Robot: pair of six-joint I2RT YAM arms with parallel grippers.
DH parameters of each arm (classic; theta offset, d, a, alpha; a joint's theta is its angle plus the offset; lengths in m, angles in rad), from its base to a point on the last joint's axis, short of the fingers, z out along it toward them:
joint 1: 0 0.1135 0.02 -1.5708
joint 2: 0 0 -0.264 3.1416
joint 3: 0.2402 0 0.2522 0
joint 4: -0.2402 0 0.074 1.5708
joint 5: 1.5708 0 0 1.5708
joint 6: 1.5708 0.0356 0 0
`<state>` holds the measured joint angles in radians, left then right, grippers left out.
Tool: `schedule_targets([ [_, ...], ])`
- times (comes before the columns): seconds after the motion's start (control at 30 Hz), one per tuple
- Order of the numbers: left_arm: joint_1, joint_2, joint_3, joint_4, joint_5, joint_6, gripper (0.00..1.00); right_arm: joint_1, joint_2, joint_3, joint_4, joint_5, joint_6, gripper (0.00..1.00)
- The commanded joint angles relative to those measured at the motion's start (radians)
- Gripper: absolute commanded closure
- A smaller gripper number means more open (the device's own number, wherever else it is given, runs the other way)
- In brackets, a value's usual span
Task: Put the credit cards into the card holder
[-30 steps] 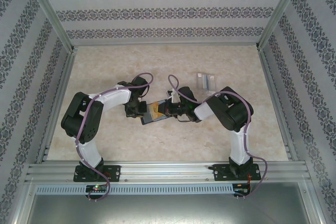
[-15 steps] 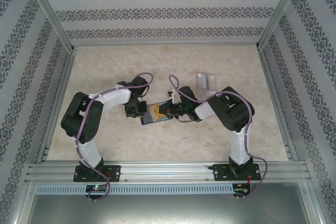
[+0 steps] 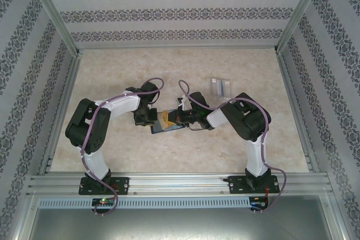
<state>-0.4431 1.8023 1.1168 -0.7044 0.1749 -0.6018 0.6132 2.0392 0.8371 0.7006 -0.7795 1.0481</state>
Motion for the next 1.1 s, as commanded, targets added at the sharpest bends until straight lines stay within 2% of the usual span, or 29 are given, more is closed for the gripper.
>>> schedule_targets([
  [0.0, 0.008, 0.028, -0.022, 0.03, -0.004, 0.025, 0.92, 0.014, 0.016, 0.026, -0.001, 0.034, -0.029, 1.0],
  [0.4, 0.011, 0.022, -0.038, 0.037, -0.004, 0.031, 0.92, -0.003, 0.009, 0.066, -0.138, 0.04, -0.196, 1.0],
  [0.53, 0.013, 0.024, -0.036, 0.04, -0.001, 0.034, 0.93, 0.003, 0.02, 0.079, -0.134, 0.036, -0.184, 0.99],
  [0.67, 0.014, 0.026, -0.032, 0.039, 0.003, 0.035, 0.93, 0.004, 0.012, 0.064, -0.109, 0.062, -0.167, 0.95],
  [0.83, 0.015, 0.031, -0.031, 0.038, 0.006, 0.034, 0.93, -0.01, -0.023, 0.06, -0.165, 0.081, -0.198, 0.84],
  [1.07, 0.015, 0.031, -0.032, 0.043, 0.01, 0.032, 0.92, -0.02, -0.036, 0.068, -0.204, 0.082, -0.216, 0.82],
])
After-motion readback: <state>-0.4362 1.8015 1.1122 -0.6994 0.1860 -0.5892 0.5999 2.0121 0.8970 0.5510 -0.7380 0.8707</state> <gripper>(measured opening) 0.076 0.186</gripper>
